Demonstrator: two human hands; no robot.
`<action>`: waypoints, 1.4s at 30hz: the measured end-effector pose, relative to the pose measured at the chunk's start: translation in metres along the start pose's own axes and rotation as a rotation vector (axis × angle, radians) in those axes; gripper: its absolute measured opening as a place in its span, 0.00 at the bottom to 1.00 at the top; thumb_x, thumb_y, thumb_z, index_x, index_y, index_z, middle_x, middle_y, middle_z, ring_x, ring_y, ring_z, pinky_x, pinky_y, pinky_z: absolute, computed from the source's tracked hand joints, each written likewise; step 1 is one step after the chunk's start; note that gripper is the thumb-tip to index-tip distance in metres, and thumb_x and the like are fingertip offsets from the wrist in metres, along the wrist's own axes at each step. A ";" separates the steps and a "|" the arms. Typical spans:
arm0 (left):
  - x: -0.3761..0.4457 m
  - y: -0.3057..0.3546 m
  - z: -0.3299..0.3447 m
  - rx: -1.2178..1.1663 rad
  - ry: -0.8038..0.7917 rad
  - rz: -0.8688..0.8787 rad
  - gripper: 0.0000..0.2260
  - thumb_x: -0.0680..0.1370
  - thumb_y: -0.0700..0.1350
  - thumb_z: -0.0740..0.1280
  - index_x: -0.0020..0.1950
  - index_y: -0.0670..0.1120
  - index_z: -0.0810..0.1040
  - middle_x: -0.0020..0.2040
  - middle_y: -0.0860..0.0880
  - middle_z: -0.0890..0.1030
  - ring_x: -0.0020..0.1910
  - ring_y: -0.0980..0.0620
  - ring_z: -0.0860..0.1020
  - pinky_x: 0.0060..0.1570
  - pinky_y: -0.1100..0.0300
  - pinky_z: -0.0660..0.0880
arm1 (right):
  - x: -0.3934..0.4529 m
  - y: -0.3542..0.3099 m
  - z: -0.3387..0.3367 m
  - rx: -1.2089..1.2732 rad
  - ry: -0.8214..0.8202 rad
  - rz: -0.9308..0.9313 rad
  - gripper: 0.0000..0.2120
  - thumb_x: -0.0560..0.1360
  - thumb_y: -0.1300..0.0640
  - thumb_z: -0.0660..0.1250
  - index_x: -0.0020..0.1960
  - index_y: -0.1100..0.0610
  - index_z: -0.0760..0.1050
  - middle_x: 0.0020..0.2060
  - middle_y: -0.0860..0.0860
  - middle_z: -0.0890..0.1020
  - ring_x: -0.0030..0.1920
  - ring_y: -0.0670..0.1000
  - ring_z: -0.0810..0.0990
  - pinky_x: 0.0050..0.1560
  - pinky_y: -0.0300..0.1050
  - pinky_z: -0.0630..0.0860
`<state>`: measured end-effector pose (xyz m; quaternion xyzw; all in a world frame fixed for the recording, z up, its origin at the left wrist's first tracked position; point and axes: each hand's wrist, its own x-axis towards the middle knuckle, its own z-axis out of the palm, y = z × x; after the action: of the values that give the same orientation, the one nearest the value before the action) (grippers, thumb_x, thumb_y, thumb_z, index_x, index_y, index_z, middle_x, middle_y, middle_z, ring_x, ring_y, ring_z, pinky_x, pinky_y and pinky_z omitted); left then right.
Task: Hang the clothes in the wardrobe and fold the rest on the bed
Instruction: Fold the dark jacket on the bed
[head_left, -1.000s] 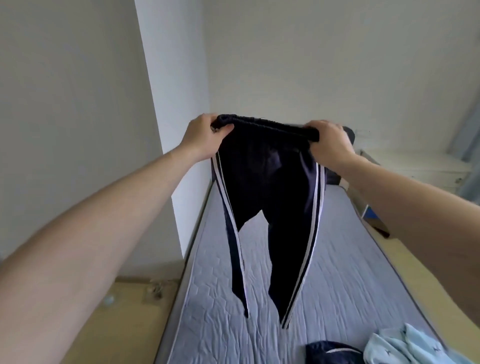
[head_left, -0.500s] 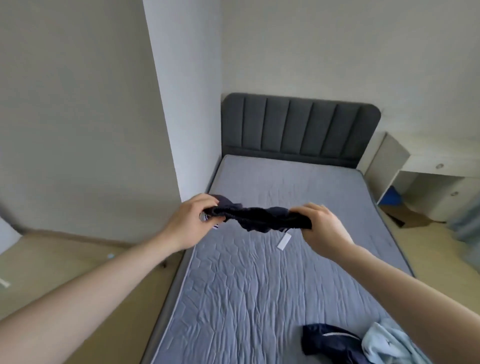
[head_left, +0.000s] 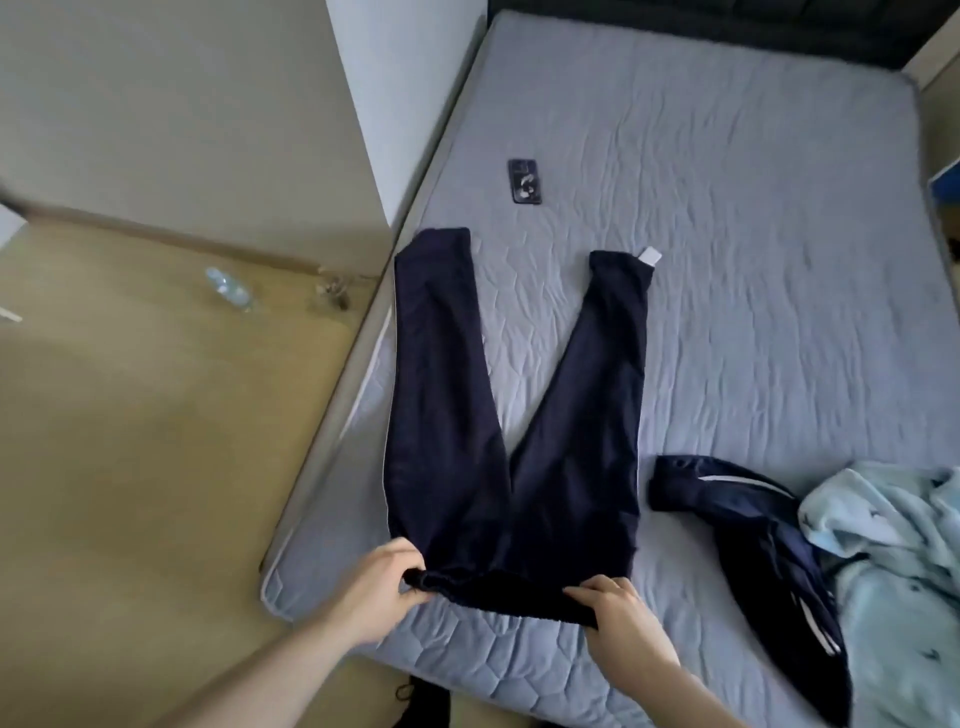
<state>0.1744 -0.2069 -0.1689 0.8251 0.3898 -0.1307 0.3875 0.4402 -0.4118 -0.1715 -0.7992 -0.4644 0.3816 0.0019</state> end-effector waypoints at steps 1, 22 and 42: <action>-0.001 -0.011 0.020 -0.007 -0.025 -0.032 0.09 0.77 0.53 0.74 0.44 0.49 0.80 0.49 0.58 0.76 0.44 0.57 0.77 0.48 0.55 0.76 | -0.001 0.007 0.024 0.011 -0.045 0.017 0.28 0.81 0.60 0.59 0.79 0.42 0.68 0.69 0.39 0.71 0.71 0.45 0.65 0.66 0.38 0.72; 0.041 -0.112 0.215 -0.676 0.115 -1.014 0.28 0.72 0.52 0.79 0.60 0.43 0.66 0.53 0.43 0.79 0.53 0.39 0.81 0.58 0.45 0.79 | 0.063 0.061 0.204 0.212 -0.241 0.271 0.22 0.79 0.56 0.63 0.73 0.48 0.75 0.73 0.47 0.71 0.73 0.52 0.69 0.71 0.43 0.67; 0.067 0.085 0.205 -0.163 0.181 -0.011 0.36 0.74 0.52 0.66 0.81 0.63 0.56 0.68 0.62 0.77 0.62 0.59 0.77 0.57 0.60 0.77 | 0.066 0.116 0.102 0.840 0.221 0.559 0.25 0.74 0.70 0.56 0.50 0.44 0.82 0.44 0.47 0.86 0.35 0.41 0.83 0.27 0.34 0.72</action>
<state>0.3000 -0.3556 -0.2943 0.7970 0.4372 -0.0257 0.4158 0.4820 -0.4648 -0.3257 -0.8586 -0.0369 0.4344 0.2696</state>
